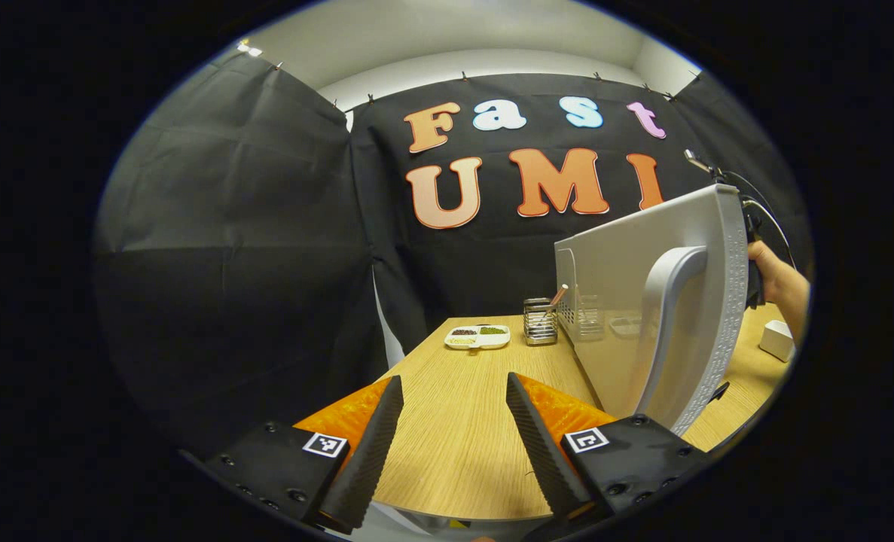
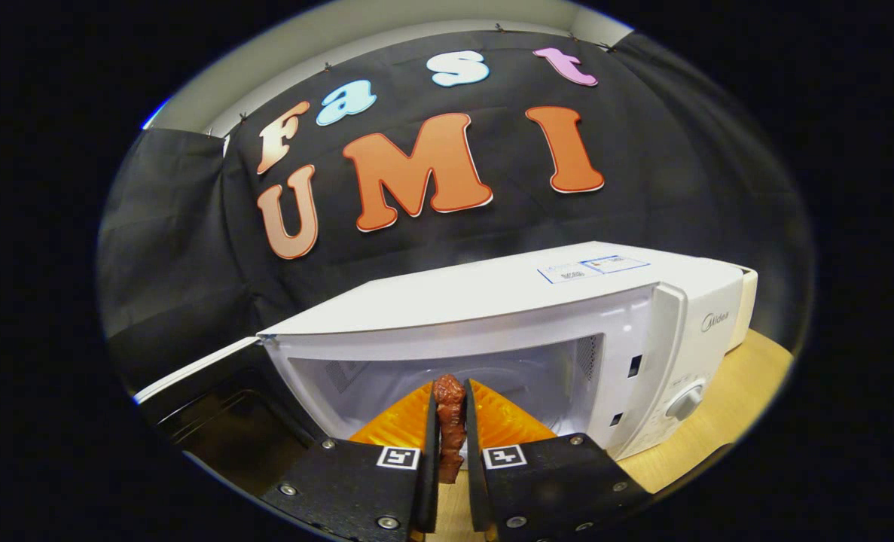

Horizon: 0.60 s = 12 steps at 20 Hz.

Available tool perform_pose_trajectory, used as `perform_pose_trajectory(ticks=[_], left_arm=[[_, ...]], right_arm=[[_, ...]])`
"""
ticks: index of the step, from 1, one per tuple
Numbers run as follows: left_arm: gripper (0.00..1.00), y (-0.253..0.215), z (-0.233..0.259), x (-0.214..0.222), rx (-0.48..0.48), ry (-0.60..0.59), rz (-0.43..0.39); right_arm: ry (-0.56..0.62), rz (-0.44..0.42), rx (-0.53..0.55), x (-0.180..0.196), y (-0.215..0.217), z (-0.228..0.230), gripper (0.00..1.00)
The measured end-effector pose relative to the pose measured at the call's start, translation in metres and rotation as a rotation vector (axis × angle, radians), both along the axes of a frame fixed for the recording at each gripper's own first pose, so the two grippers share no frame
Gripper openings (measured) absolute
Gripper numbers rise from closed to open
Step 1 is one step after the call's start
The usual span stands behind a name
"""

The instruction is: Open the microwave oven with the left hand, put the food in, and close the microwave oven.

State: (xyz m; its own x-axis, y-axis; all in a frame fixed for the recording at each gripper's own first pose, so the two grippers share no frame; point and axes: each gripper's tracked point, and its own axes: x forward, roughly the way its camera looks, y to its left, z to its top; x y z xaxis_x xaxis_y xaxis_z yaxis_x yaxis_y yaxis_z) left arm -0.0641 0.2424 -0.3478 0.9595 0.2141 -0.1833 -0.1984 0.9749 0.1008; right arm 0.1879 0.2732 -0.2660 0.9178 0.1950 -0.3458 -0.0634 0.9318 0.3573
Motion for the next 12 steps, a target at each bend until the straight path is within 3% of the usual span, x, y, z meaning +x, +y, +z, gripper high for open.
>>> perform_pose_trajectory(ticks=[1,3,4,6,7,8,9,11,12], left_arm=[[0.90,0.001,-0.002,0.000,-0.011,-0.001,0.003],[0.90,0.007,-0.008,0.001,-0.028,0.002,0.014],[0.82,0.009,-0.010,0.000,-0.034,0.004,0.022],[0.82,0.017,-0.013,-0.002,-0.037,0.007,0.042],[0.90,0.021,-0.015,-0.002,-0.038,0.008,0.054],[0.90,0.024,-0.016,-0.003,-0.043,0.006,0.066],[0.82,0.027,-0.016,-0.004,-0.050,0.006,0.074],[0.82,0.031,-0.017,-0.006,-0.052,0.006,0.087],[0.89,0.033,-0.018,-0.007,-0.048,0.006,0.092]], right_arm=[[-0.007,-0.022,0.007,0.004,0.004,-0.005,0.16],[-0.004,-0.058,0.031,0.012,0.011,-0.018,0.17],[-0.001,-0.074,0.061,0.017,0.015,-0.025,0.17],[0.010,-0.095,0.133,0.026,0.020,-0.035,0.17],[0.003,-0.119,0.176,0.030,0.018,-0.037,0.17],[-0.003,-0.147,0.214,0.034,0.016,-0.041,0.17],[-0.003,-0.179,0.246,0.038,0.012,-0.047,0.16],[-0.001,-0.224,0.314,0.048,0.011,-0.056,0.17],[0.000,-0.232,0.337,0.053,0.013,-0.058,0.17]])
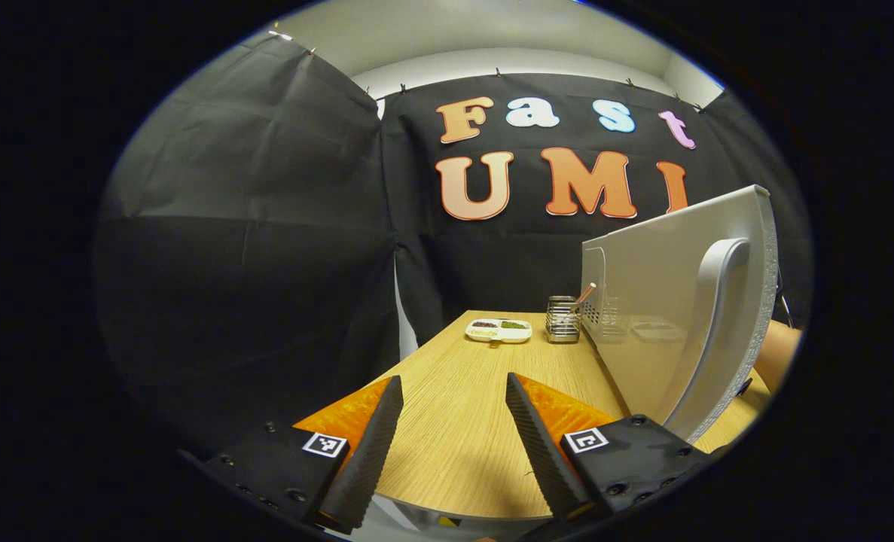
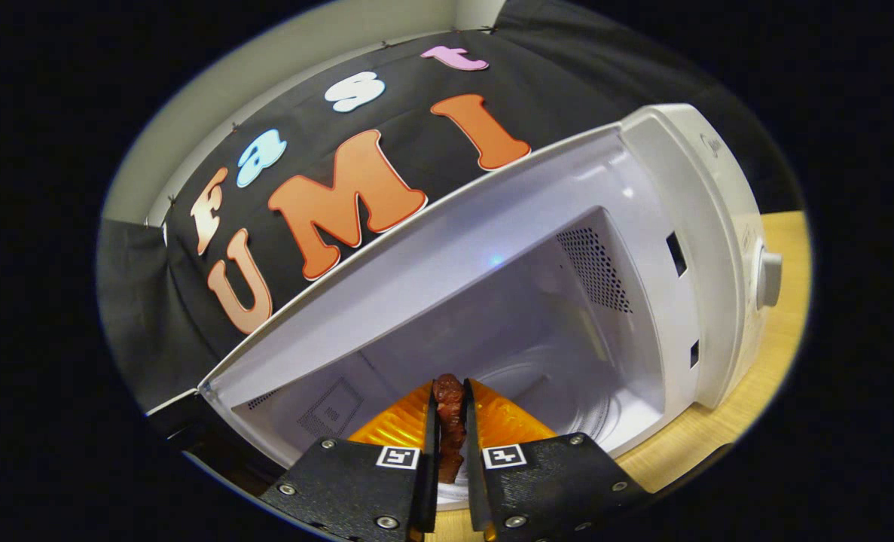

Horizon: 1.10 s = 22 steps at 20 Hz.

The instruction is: Open the microwave oven with the left hand, put the food in, and close the microwave oven.

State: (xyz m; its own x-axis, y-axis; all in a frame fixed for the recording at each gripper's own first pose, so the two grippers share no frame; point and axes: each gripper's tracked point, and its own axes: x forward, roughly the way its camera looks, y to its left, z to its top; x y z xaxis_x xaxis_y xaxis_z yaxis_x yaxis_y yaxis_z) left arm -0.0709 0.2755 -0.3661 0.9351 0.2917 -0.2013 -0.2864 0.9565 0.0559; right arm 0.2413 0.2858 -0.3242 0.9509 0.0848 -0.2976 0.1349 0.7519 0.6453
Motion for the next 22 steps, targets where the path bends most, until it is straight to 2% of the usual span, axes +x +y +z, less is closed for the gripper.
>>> perform_pose_trajectory(ticks=[7,10,14,20,22], left_arm=[[0.89,-0.003,0.002,-0.001,0.014,0.005,-0.002],[0.89,0.009,0.020,-0.004,0.071,-0.019,0.030],[0.89,0.006,0.025,-0.006,0.079,-0.025,0.022],[0.89,0.000,0.030,-0.004,0.076,-0.035,0.021],[0.89,-0.004,0.031,-0.003,0.075,-0.038,0.013]], right_arm=[[-0.038,-0.083,0.012,0.016,0.002,-0.014,0.17],[-0.039,-0.086,-0.119,0.016,-0.003,-0.030,0.20],[-0.001,-0.061,-0.151,0.014,-0.011,-0.034,0.27],[-0.039,-0.014,-0.349,0.010,-0.024,-0.021,0.30],[0.010,-0.023,-0.431,0.009,-0.036,-0.036,0.30]])
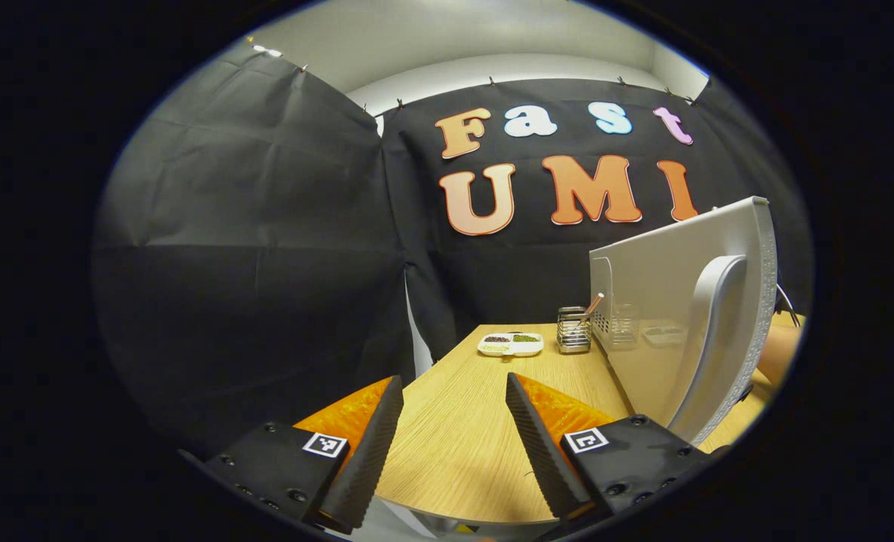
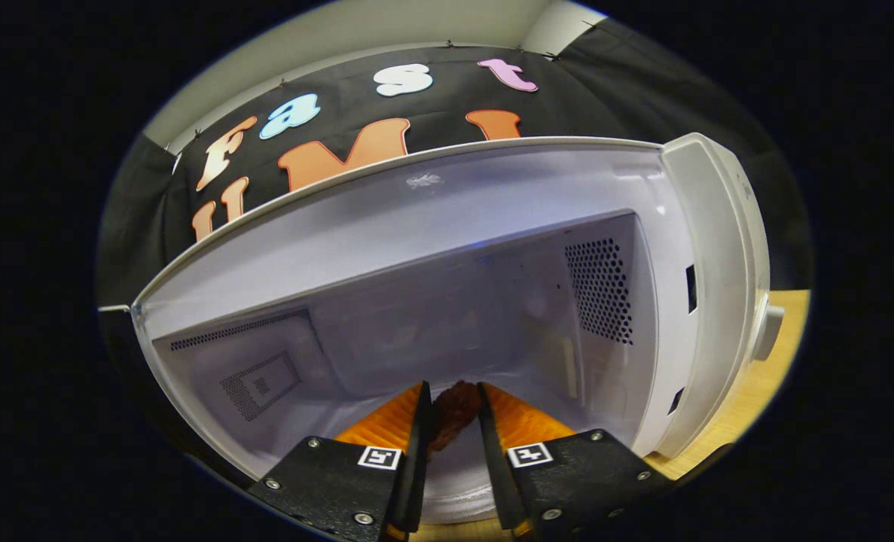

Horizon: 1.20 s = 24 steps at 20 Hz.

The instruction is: Open the microwave oven with the left hand, put the food in, and close the microwave oven.

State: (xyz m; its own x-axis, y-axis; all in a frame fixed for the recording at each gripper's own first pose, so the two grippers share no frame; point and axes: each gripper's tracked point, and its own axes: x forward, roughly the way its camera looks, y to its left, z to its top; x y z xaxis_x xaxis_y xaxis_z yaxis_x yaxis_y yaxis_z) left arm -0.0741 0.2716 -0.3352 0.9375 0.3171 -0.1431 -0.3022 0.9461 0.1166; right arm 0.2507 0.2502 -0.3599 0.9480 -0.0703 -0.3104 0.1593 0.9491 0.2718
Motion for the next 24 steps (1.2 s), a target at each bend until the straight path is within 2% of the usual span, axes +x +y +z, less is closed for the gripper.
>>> perform_pose_trajectory(ticks=[1,3,8,10,12,13,14,19,22,24], left_arm=[[0.89,-0.001,0.000,0.000,-0.001,0.003,-0.002],[0.89,-0.002,-0.001,0.002,-0.001,0.007,-0.004],[0.90,-0.025,-0.005,0.012,-0.008,0.043,-0.063],[0.90,-0.035,-0.005,0.018,-0.010,0.048,-0.090],[0.90,-0.046,-0.006,0.021,-0.023,0.058,-0.110],[0.90,-0.051,-0.007,0.023,-0.027,0.062,-0.120],[0.82,-0.057,-0.007,0.024,-0.029,0.066,-0.130],[0.82,-0.087,-0.005,0.026,-0.002,0.081,-0.173],[0.82,-0.120,-0.006,0.028,-0.025,0.091,-0.241],[0.84,-0.146,-0.007,0.033,-0.027,0.100,-0.291]], right_arm=[[0.034,0.021,0.001,-0.003,0.001,-0.009,0.45],[0.083,0.056,0.042,-0.008,0.006,-0.022,0.52],[0.073,0.096,-0.023,-0.022,0.001,-0.004,0.55],[0.066,0.145,-0.067,-0.037,0.004,0.007,0.59],[0.047,0.184,-0.087,-0.053,0.003,0.024,0.68],[0.030,0.202,-0.082,-0.061,0.002,0.034,0.71],[0.021,0.216,-0.079,-0.069,-0.001,0.044,0.73],[0.020,0.286,-0.071,-0.109,-0.023,0.074,0.85],[-0.008,0.307,-0.036,-0.133,-0.042,0.099,0.88],[-0.037,0.306,-0.056,-0.147,-0.063,0.113,0.87]])
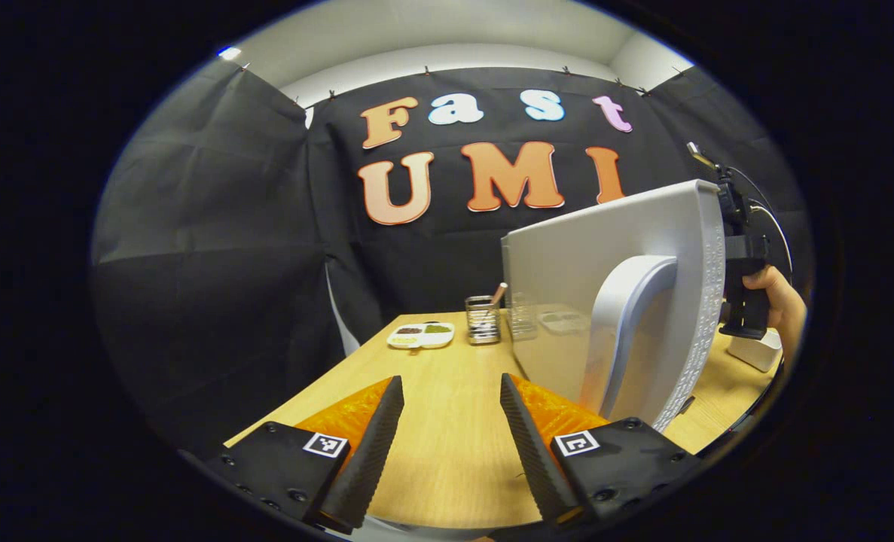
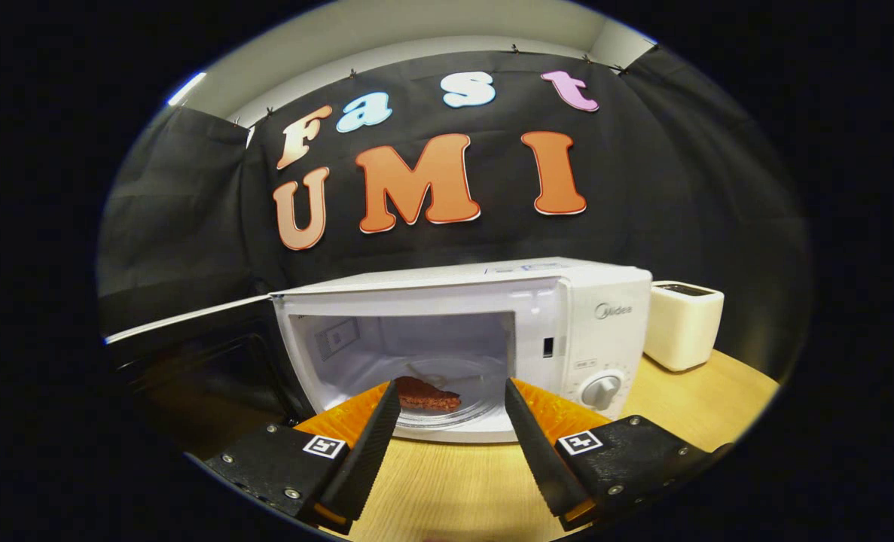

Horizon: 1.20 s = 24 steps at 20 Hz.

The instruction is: Open the microwave oven with the left hand, put the food in, and close the microwave oven.

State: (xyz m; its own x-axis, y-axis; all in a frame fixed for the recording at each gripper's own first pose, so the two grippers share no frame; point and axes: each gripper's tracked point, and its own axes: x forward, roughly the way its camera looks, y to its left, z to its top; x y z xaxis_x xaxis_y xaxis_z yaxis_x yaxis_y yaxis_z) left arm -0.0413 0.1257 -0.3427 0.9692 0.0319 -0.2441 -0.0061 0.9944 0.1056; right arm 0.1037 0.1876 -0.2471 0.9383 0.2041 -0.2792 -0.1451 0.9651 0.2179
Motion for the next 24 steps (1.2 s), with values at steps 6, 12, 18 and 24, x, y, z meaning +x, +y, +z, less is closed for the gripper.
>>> perform_pose_trajectory(ticks=[6,12,18,24], left_arm=[[0.84,-0.089,-0.006,0.020,-0.008,0.020,-0.138],[0.81,-0.173,-0.001,0.046,-0.031,0.016,-0.262],[0.84,-0.236,0.002,0.084,-0.063,0.021,-0.300],[0.81,-0.296,0.001,0.119,-0.081,0.020,-0.333]], right_arm=[[-0.036,0.018,-0.053,-0.042,-0.057,0.026,0.88],[-0.055,-0.023,-0.026,-0.063,-0.119,0.041,0.89],[-0.058,-0.043,-0.042,-0.079,-0.163,0.036,0.89],[-0.047,-0.064,-0.017,-0.083,-0.197,0.033,0.89]])
